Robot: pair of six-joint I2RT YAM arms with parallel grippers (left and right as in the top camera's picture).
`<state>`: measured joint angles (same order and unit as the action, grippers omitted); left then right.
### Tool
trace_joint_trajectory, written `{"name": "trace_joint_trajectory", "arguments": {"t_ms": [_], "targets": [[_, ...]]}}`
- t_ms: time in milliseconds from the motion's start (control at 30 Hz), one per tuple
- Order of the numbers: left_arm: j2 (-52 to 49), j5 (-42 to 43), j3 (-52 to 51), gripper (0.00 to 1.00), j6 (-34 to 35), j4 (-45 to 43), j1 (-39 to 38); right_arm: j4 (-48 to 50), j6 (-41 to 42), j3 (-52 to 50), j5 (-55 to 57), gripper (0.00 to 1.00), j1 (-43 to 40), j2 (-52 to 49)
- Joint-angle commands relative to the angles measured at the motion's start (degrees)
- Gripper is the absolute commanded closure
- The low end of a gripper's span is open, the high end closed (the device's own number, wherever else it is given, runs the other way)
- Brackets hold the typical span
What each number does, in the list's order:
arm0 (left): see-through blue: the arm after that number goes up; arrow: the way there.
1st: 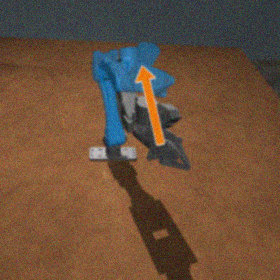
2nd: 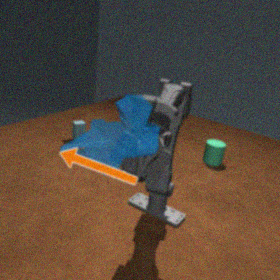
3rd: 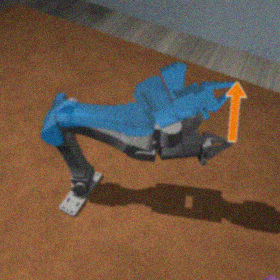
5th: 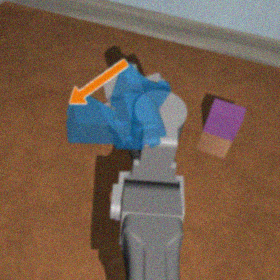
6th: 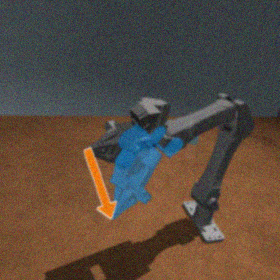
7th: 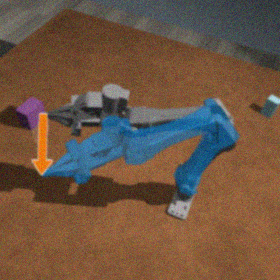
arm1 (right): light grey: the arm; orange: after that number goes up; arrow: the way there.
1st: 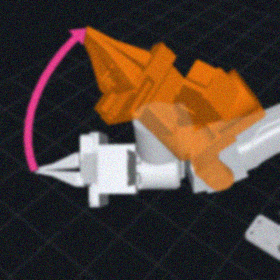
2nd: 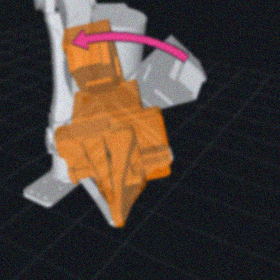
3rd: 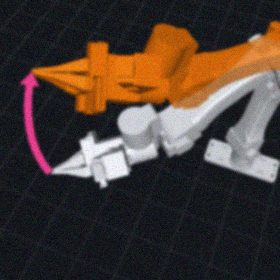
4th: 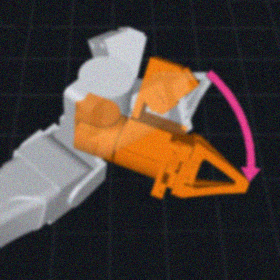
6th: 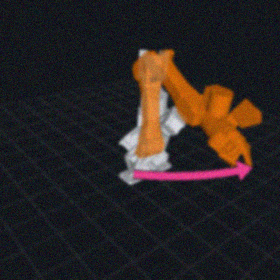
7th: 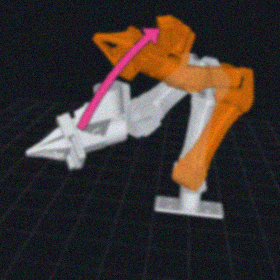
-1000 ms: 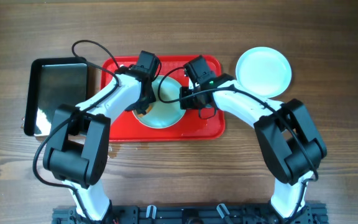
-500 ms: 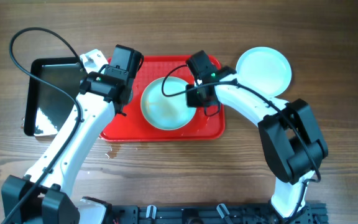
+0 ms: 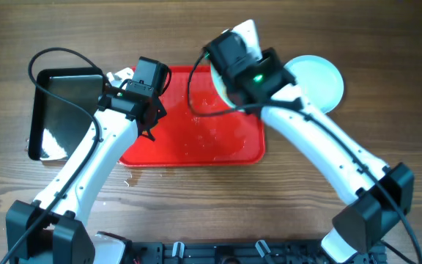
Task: Clean dirty plates on tray and stack at the side
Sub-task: 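Lift the plate with the right gripper and stack it on the clean plates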
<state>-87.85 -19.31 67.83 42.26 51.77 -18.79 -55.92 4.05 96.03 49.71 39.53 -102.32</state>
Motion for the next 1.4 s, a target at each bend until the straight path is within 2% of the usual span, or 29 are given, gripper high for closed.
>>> {"name": "trace_joint_trajectory", "arguments": {"t_ms": [0, 200, 500, 633, 767, 867, 1033, 1100, 1200, 1367], "targets": [[-0.4, 1.1, -0.4, 0.96, 0.6, 0.6, -0.1, 0.2, -5.9, 0.5, 17.7, 0.96, 4.6, 0.2], [-0.4, 1.1, -0.4, 0.96, 0.6, 1.6, -0.1, 1.1, -7.3, 0.5, 18.2, 0.96, 9.2, 0.2], [-0.4, 1.1, -0.4, 0.96, 0.6, 1.4, -0.1, 1.0, -6.8, 0.3, 17.3, 0.96, 9.8, 0.2], [-0.4, 1.1, -0.4, 0.96, 0.6, 1.5, -0.1, -0.1, -0.3, 0.2, 1.1, 0.96, 8.0, 0.2], [-0.4, 1.1, -0.4, 0.96, 0.1, 1.9, -0.1, -0.9, 9.8, 0.2, -9.4, 0.96, 0.8, 0.3], [-0.4, 1.1, -0.4, 0.96, 0.0, 1.9, -0.1, -2.1, 12.5, 0.2, -15.5, 0.96, -6.9, 0.6], [-0.4, 1.1, -0.4, 0.96, 0.0, 1.9, -0.1, -3.0, 12.7, -0.3, -37.4, 0.96, -25.5, 0.5], [-0.4, 1.1, -0.4, 0.96, 0.0, 1.9, -0.1, -1.6, 12.7, -1.3, -42.9, 0.96, -33.1, 0.5], [-0.4, 1.1, -0.4, 0.96, 0.0, 1.9, -0.1, 0.8, 12.6, -3.8, -44.7, 0.96, -42.1, 0.5], [-0.4, 1.1, -0.4, 0.96, 0.0, 0.5, -0.1, 8.9, 12.6, -11.9, -44.7, 0.96, -49.7, 0.5]]}}
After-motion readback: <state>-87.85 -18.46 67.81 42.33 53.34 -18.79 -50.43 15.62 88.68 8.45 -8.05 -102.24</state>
